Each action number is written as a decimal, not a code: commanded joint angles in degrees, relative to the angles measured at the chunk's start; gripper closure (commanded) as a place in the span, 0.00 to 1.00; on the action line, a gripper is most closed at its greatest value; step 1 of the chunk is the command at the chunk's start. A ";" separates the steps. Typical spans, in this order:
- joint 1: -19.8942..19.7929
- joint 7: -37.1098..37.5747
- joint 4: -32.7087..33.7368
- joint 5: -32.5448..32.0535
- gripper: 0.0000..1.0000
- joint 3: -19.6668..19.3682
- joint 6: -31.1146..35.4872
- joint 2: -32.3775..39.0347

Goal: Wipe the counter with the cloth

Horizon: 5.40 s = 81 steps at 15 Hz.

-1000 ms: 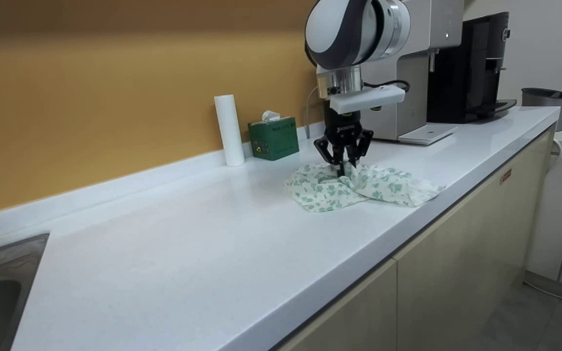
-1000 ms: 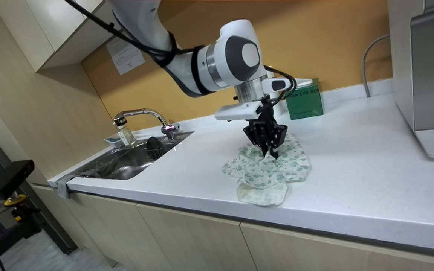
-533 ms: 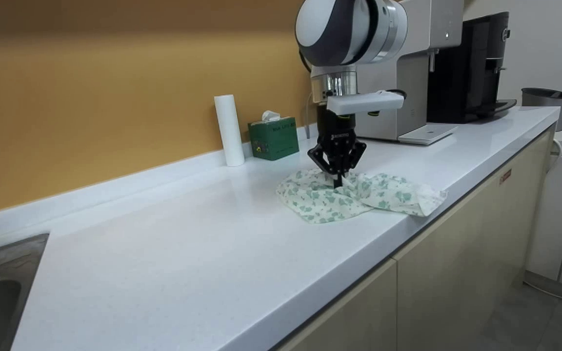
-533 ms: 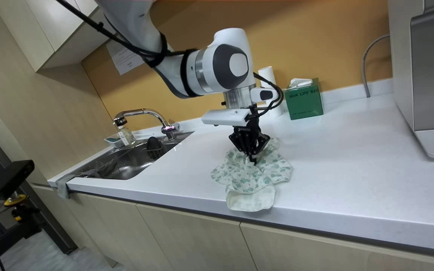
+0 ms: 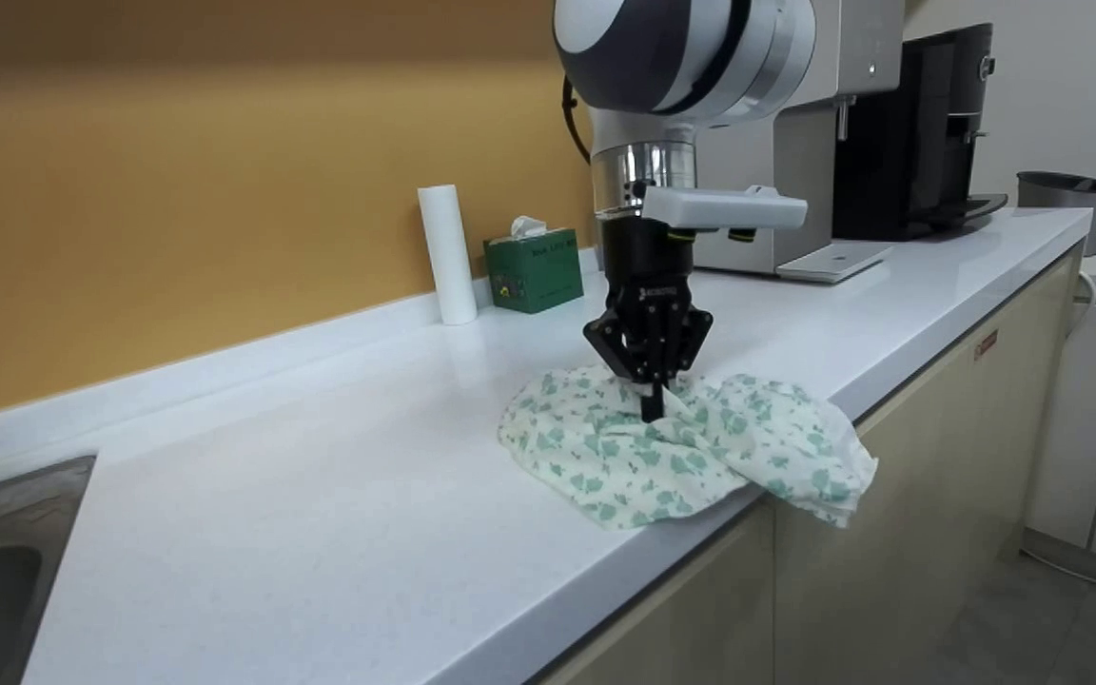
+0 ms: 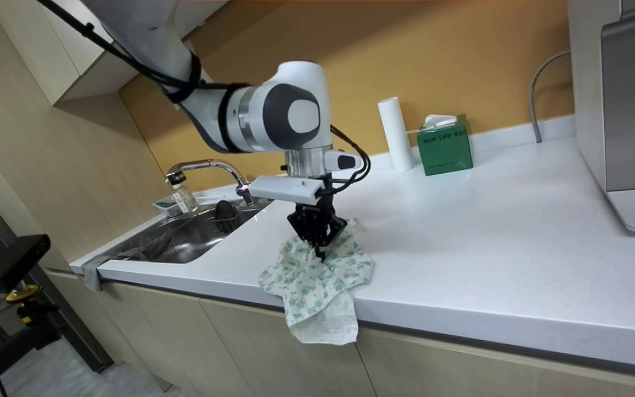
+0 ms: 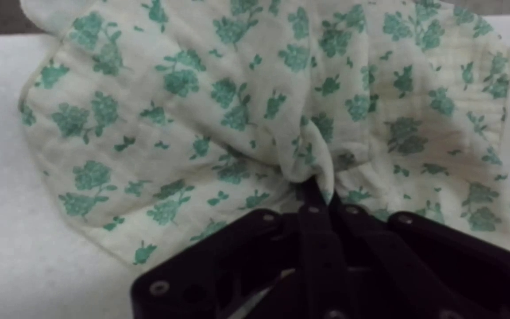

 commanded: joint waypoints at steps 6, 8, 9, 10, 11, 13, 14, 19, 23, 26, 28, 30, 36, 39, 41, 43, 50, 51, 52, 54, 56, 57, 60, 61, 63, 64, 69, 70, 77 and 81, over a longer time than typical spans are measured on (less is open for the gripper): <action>-1.49 6.90 -10.92 -0.67 1.00 -7.41 14.45 -3.93; -3.22 7.51 -13.23 -0.76 1.00 -9.92 18.68 -5.01; -4.17 7.83 -14.42 -0.93 1.00 -11.27 20.82 -5.56; -5.13 8.22 -15.56 -0.96 1.00 -12.55 22.95 -6.03; -5.96 8.76 -16.73 -1.14 1.00 -13.87 25.20 -6.45; -7.46 9.92 -20.75 -0.85 1.00 -16.23 30.59 -7.70; -7.65 11.35 -21.79 -1.11 1.00 -17.53 32.95 -7.68; 0.63 24.48 -22.60 -2.89 1.00 -26.11 41.74 -3.43; 9.34 29.60 -11.04 -3.92 1.00 -28.51 36.89 3.71; 11.66 29.79 -2.79 -4.22 1.00 -26.25 32.70 8.01; 12.16 29.40 3.55 -4.43 1.00 -24.08 28.85 11.12; 11.42 28.04 10.07 -5.01 1.00 -20.85 24.47 14.13; 7.25 18.97 22.39 -3.37 1.00 -8.12 12.48 18.56; 5.98 14.35 21.27 -3.71 1.00 -5.14 6.55 16.29; 5.73 12.79 18.44 -4.65 1.00 -5.10 3.20 13.71; 6.50 13.57 15.30 -6.78 1.00 -6.78 1.07 11.23; 6.67 20.34 0.42 -13.98 1.00 -12.56 1.26 1.23; 6.56 22.48 -1.92 -15.54 1.00 -14.03 2.27 -0.25; 6.27 24.41 -3.68 -16.84 1.00 -15.26 3.07 -1.34; 5.66 28.09 -5.73 -19.63 1.00 -17.61 4.52 -2.53; 4.66 31.33 -5.81 -20.64 1.00 -19.13 7.54 -2.20; 3.97 32.60 -5.36 -19.67 1.00 -19.40 10.18 -1.58; 3.11 35.52 -2.22 -18.04 1.00 -20.25 17.92 1.39; 3.45 37.17 -1.36 -18.33 1.00 -20.98 20.82 2.43; 5.33 41.27 1.16 -19.35 1.00 -23.41 26.32 5.28; 6.62 42.98 2.60 -19.54 1.00 -24.75 28.34 6.79; 15.38 49.48 13.35 -19.20 1.00 -32.22 31.46 15.94; 16.12 49.94 16.09 -18.59 1.00 -32.43 30.45 17.72; 11.69 41.70 28.21 -15.88 1.00 -21.77 18.60 21.33; 5.85 29.51 23.93 -11.03 1.00 -12.34 9.88 15.13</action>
